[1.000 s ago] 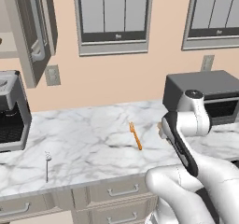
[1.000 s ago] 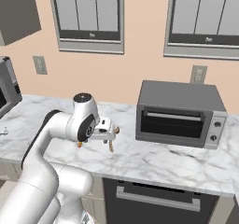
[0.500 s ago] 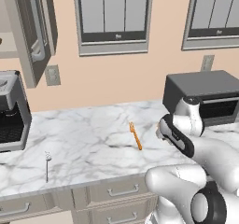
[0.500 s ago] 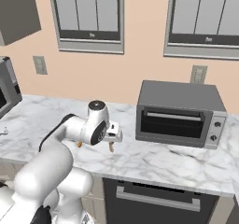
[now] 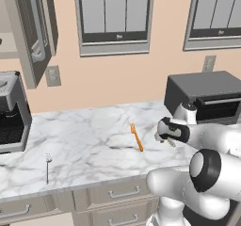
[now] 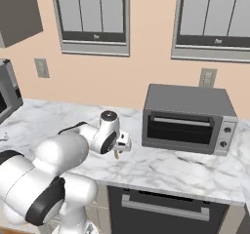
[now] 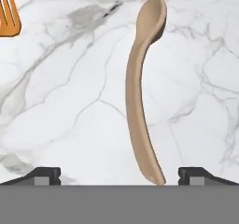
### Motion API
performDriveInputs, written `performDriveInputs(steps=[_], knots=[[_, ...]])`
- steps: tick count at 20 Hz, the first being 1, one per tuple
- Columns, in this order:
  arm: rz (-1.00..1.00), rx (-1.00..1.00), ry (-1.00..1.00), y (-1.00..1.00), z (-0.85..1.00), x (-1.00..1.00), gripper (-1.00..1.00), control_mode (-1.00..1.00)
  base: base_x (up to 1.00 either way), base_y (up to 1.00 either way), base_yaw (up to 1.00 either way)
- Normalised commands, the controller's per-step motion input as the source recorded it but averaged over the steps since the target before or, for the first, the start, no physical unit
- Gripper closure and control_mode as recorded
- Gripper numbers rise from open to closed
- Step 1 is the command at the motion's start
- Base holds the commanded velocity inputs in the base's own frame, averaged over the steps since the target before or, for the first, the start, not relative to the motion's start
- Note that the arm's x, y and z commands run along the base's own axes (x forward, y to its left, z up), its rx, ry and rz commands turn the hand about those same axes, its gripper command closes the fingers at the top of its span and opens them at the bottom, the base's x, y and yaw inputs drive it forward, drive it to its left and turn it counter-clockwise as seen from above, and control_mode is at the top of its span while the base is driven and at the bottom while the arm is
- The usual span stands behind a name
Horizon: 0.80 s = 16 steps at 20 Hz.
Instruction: Organize the utensils by type. Pick up the wooden spoons from the counter and place them in the open cabinet. Then pick up the metallic utensils from the counter and place them in the open drawer.
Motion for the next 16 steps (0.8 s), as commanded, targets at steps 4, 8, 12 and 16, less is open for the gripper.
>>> performDriveInputs(steps=[4,8,12,16], knots=[[0.00,0.00,0.01,0.00,-0.31,0.27,-1.00,-1.00,0.00,0.00,0.00],[0.00,0.00,0.00,0.00,-0.27,0.24,-1.00,-1.00,0.00,0.00,0.00],[0.00,0.00,0.00,0.00,-0.26,0.18,-1.00,-1.00,0.00,0.00,0.00],[0.00,0.00,0.00,0.00,-0.25,0.15,-1.00,-1.00,0.00,0.00,0.00]])
